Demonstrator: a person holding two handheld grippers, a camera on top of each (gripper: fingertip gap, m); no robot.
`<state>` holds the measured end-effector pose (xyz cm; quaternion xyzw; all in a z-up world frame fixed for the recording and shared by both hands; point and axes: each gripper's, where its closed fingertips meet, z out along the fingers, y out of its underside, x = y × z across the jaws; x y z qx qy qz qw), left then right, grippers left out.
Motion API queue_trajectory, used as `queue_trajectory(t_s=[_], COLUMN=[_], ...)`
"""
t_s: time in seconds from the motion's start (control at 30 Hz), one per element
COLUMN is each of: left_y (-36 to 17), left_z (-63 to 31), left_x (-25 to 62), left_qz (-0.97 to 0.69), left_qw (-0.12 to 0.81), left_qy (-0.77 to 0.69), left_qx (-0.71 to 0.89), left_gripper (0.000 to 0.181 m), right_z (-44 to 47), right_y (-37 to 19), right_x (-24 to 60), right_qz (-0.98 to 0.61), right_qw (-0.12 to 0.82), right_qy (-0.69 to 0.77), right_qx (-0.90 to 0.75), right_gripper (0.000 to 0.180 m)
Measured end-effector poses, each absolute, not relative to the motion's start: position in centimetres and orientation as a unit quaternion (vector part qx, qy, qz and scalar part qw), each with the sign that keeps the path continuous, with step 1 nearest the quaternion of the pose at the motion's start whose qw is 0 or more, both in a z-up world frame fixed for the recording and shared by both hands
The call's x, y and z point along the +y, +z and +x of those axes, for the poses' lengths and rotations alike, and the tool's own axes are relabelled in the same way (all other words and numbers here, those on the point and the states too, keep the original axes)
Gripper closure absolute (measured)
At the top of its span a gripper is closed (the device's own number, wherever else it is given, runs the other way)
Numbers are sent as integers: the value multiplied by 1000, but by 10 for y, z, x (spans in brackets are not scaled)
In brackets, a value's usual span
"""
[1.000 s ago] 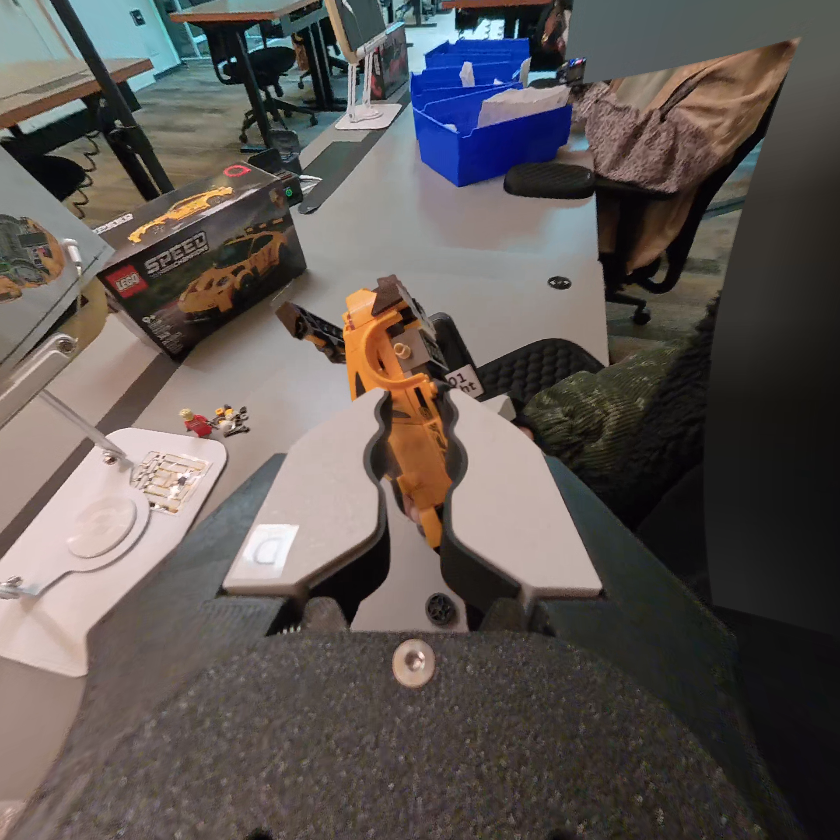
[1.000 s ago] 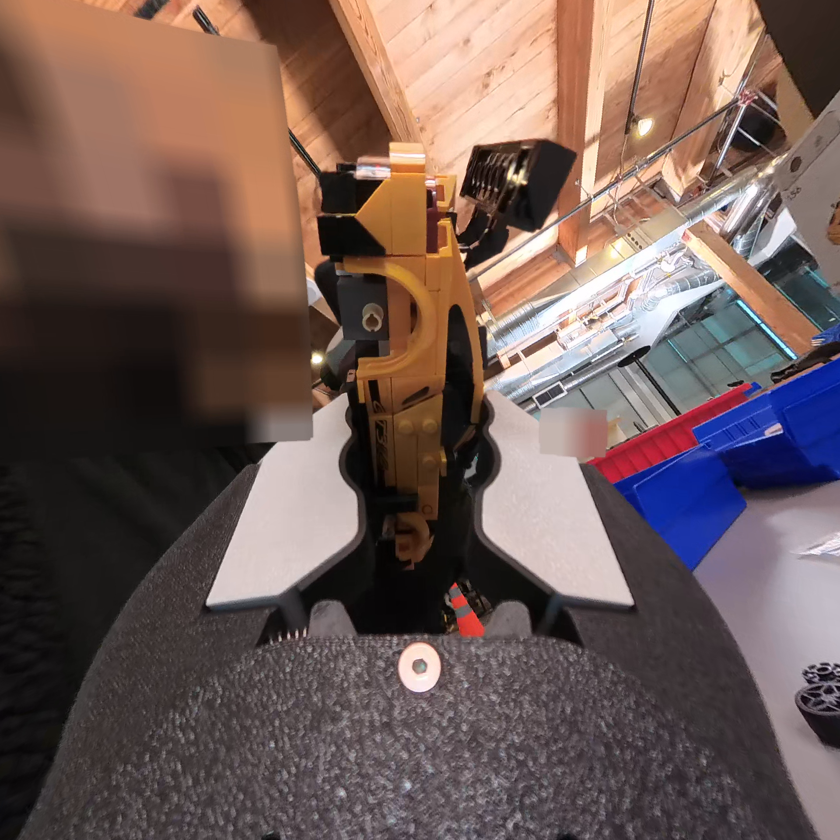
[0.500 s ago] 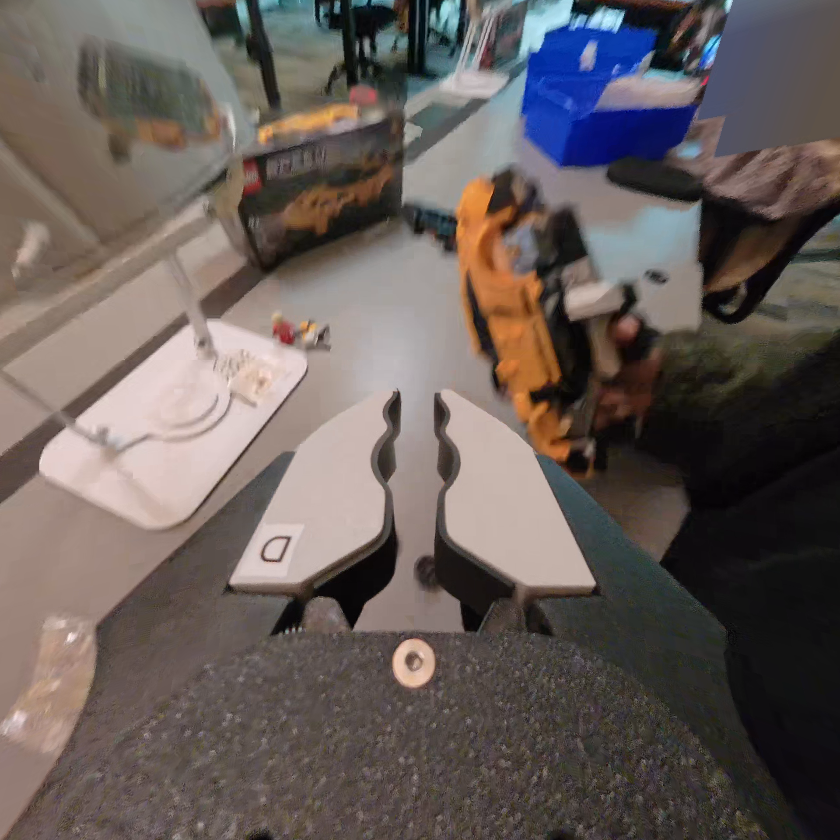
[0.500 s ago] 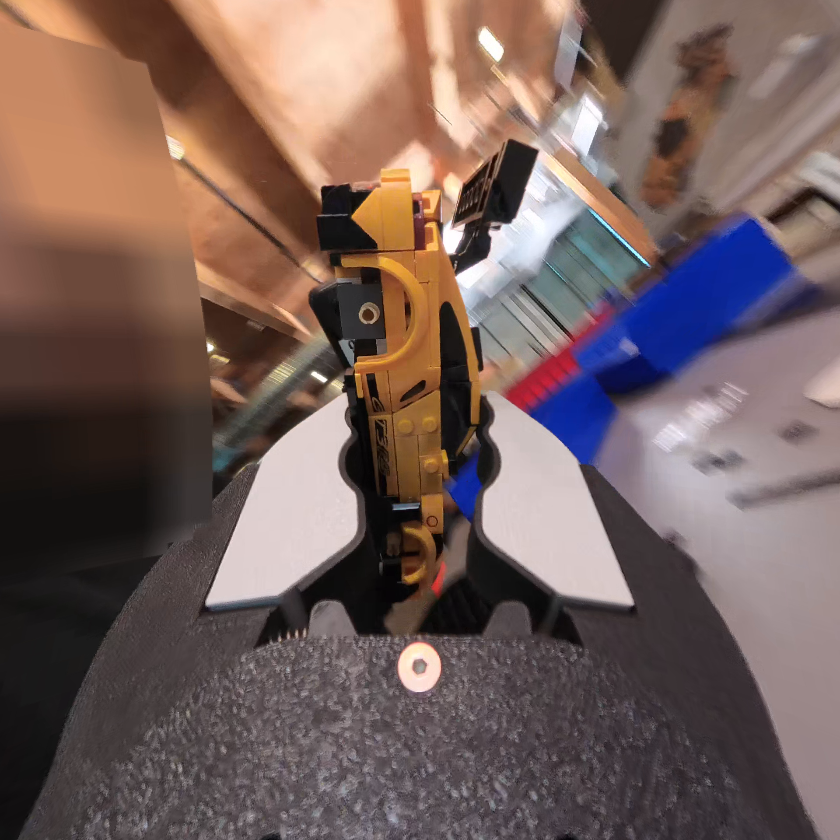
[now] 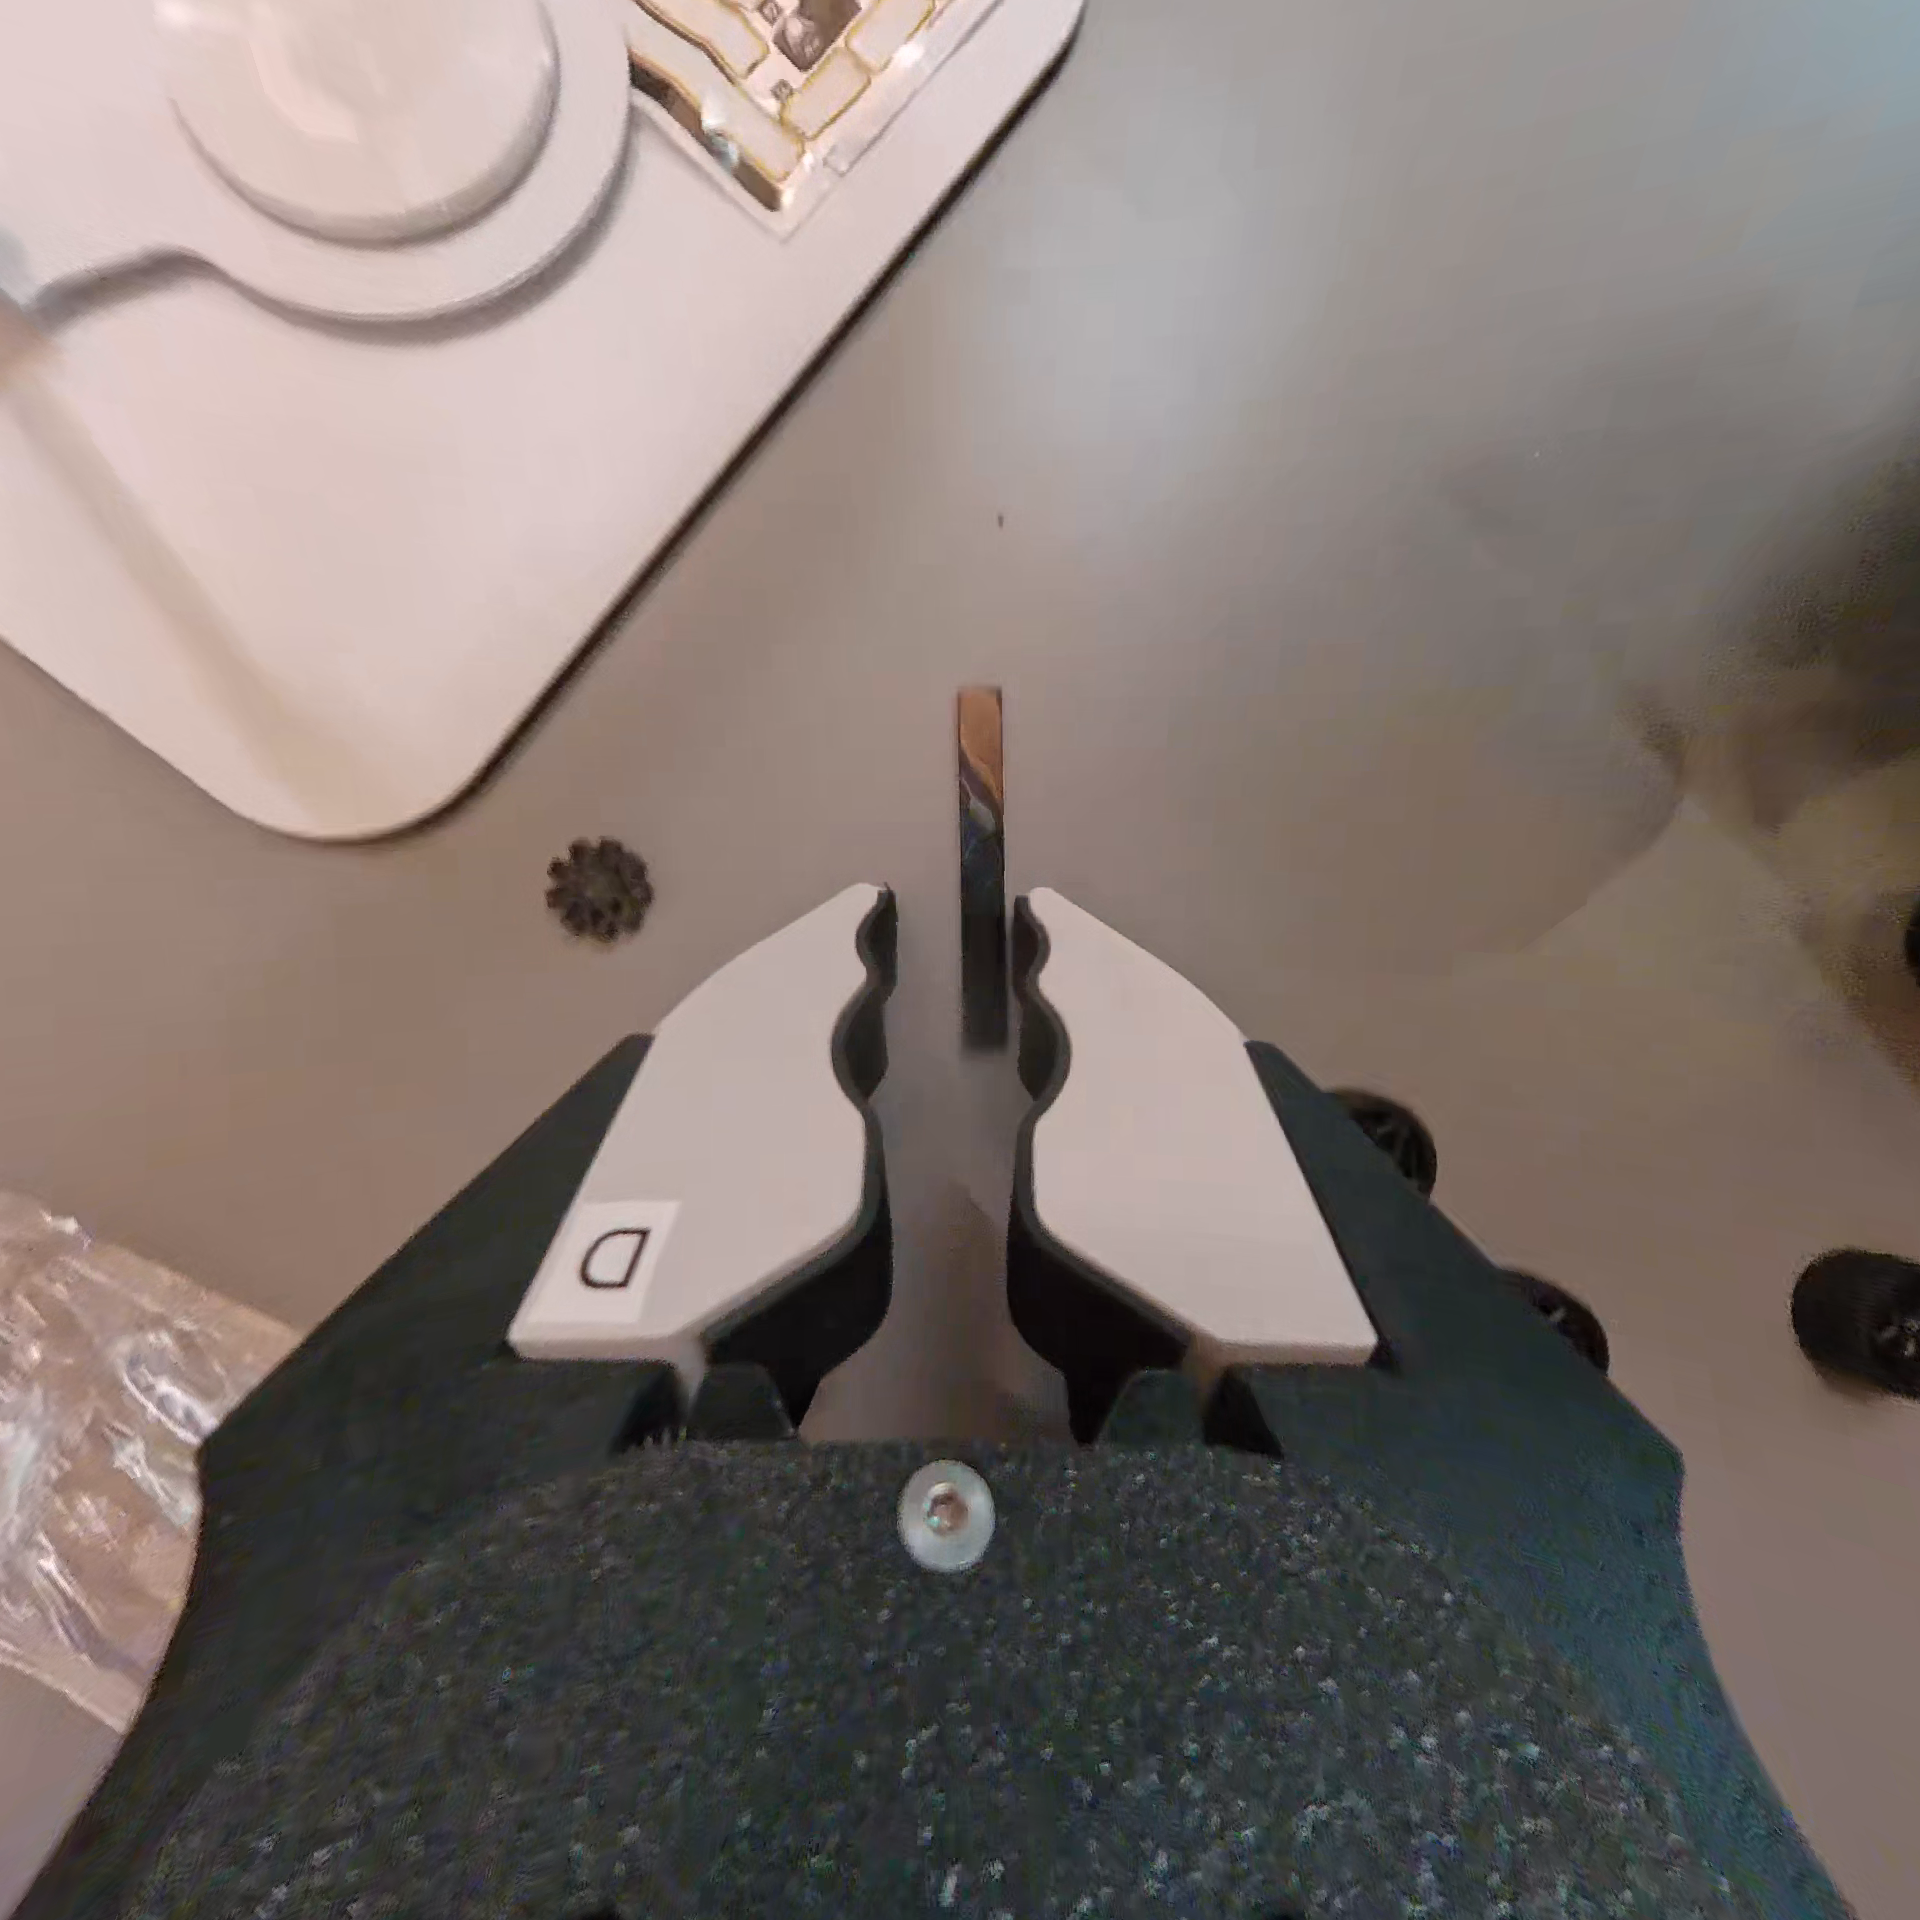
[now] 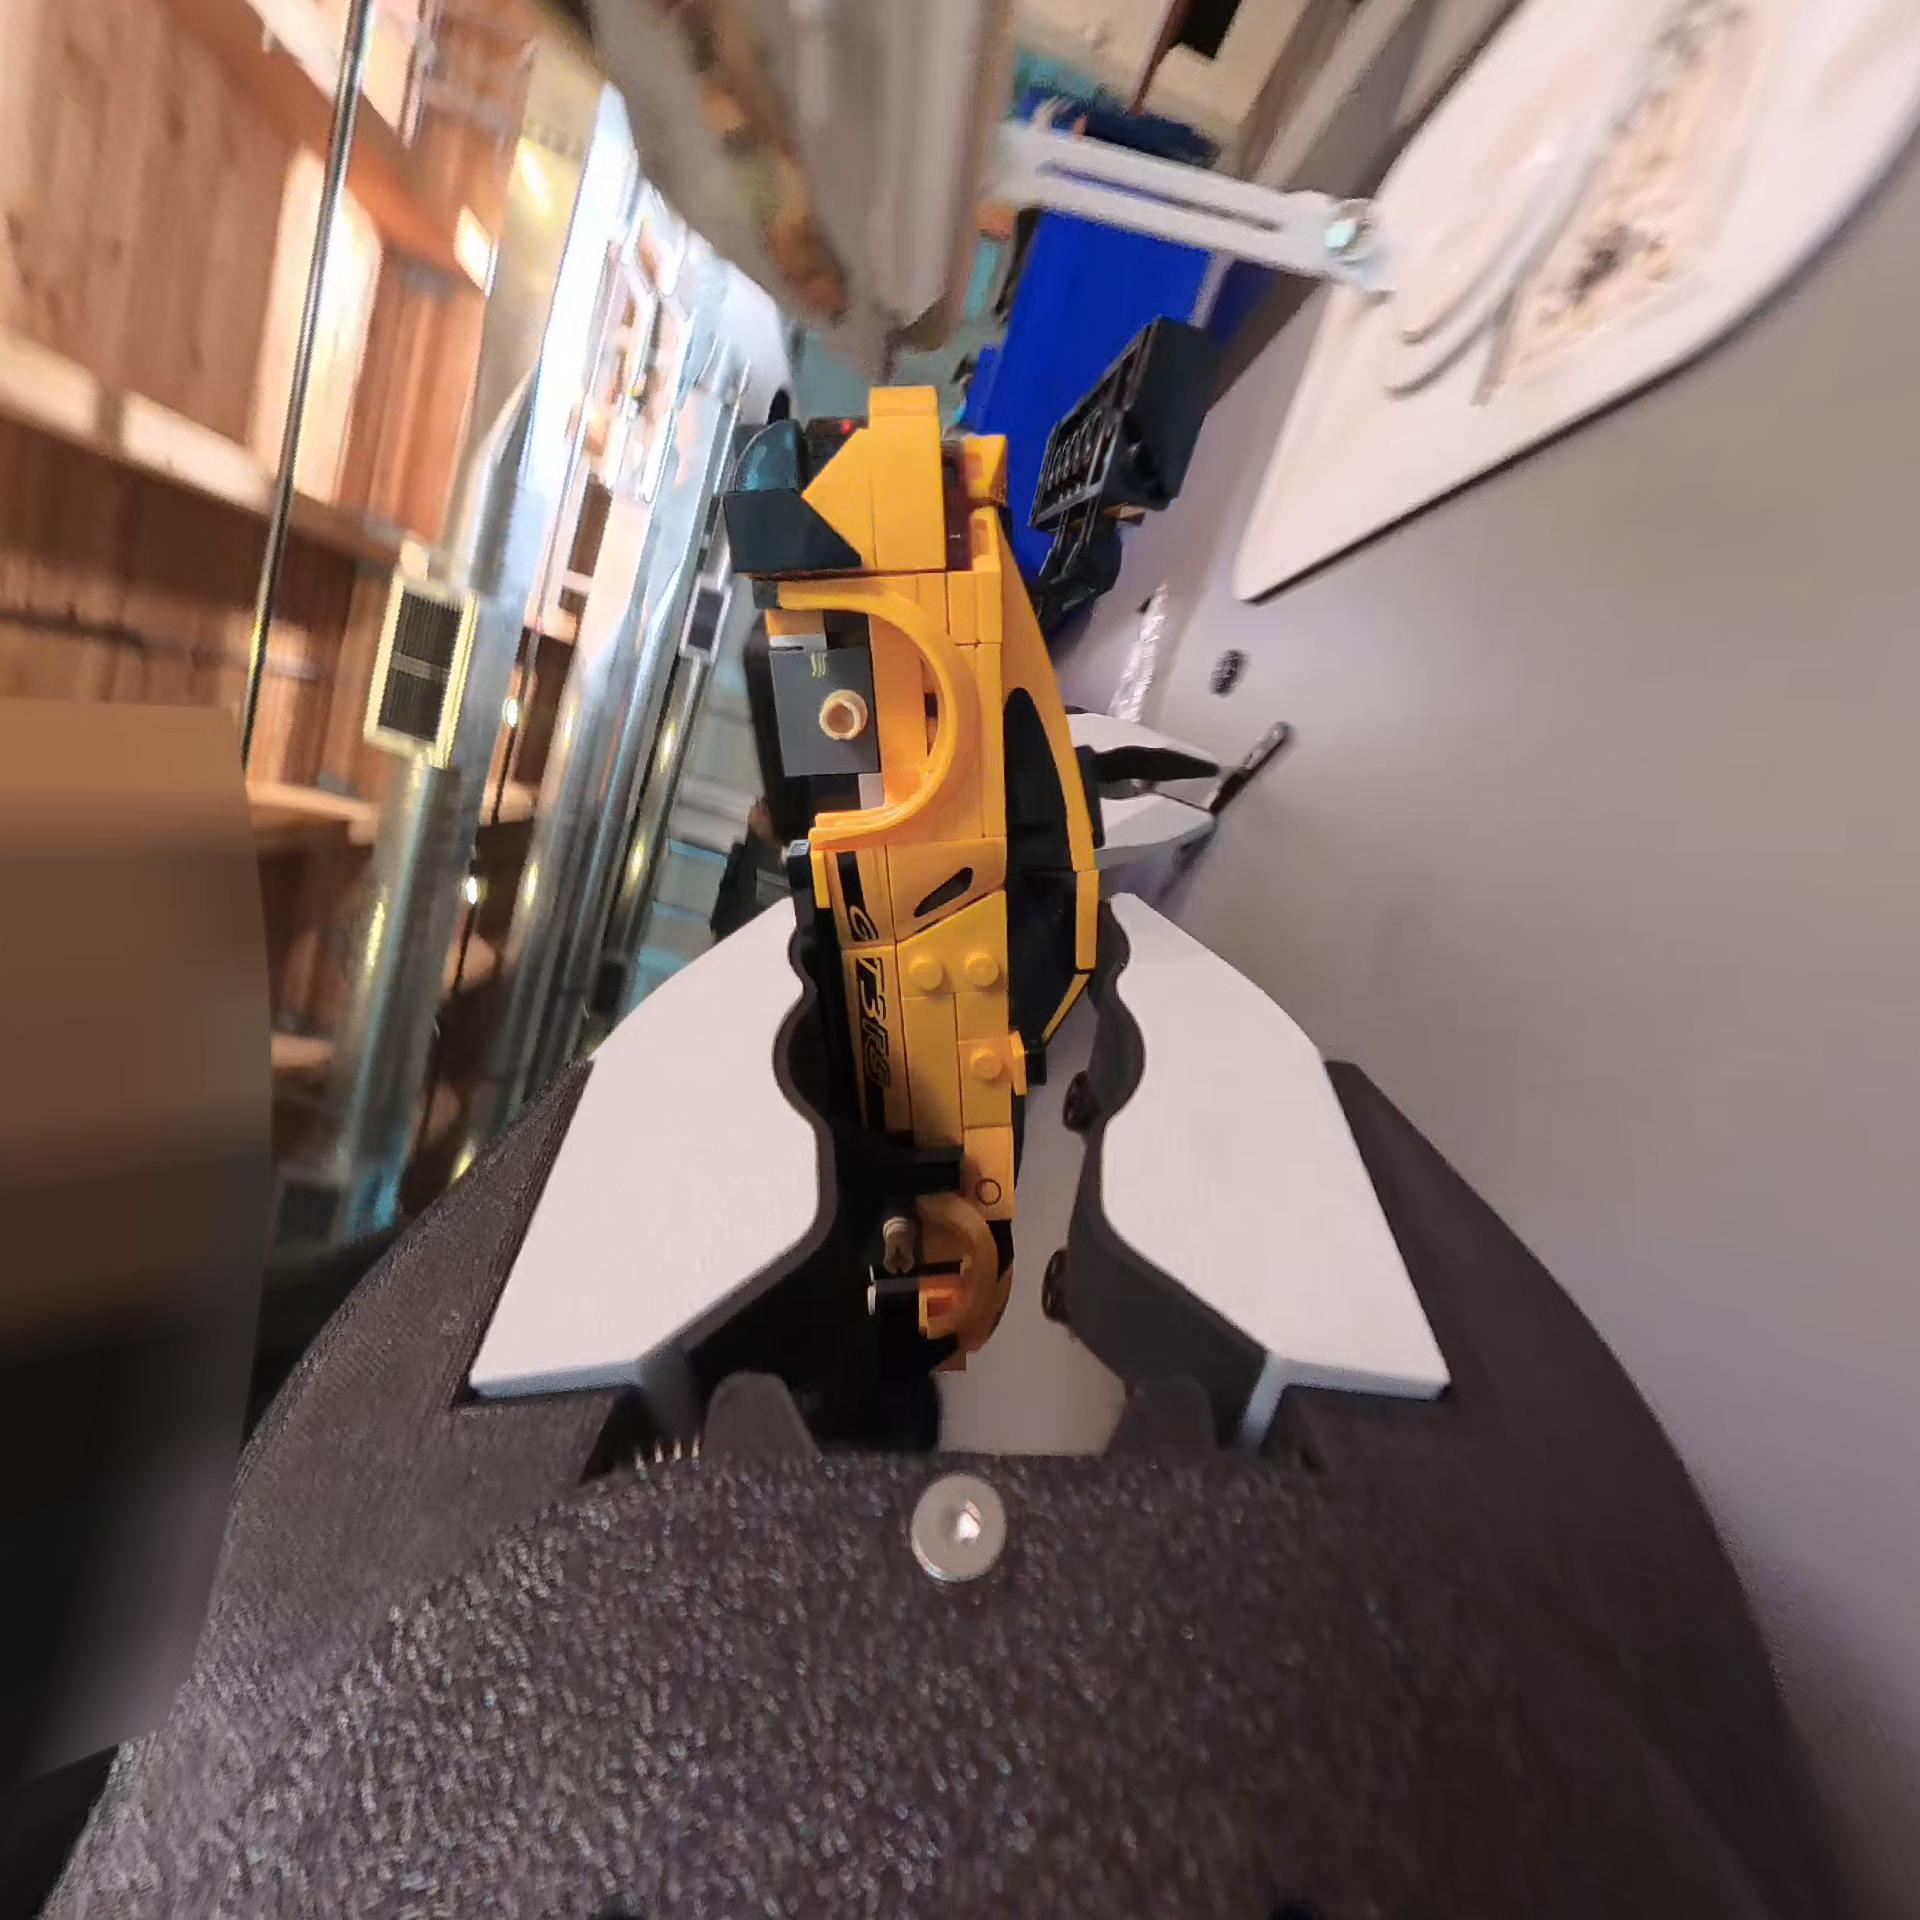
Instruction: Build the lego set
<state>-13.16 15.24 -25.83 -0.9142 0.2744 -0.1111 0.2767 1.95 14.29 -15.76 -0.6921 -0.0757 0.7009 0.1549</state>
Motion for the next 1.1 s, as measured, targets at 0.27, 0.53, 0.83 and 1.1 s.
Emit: queue_trajectory(t_s=[0.27,0.53,0.83,1.1], left_y=[-259,-186,-154,-170], left_z=[-128,-71,-42,-39], left_x=[157,140,141,152], left_qz=[-924,-883,-889,-909], left_qw=[247,328,329,307], left_qy=[-67,-241,-217,-154], left_qx=[285,234,235,236], left_gripper=[173,173,173,173], right_z=[15,7,-16,-15], right_y=[-183,-190,-191,-191], right_x=[154,158,151,154], right_qz=[-709,-713,-703,-693], right_qw=[156,181,178,174], right_qy=[688,675,680,688], right_qx=[4,63,108,125], right_gripper=[132,131,132,131])
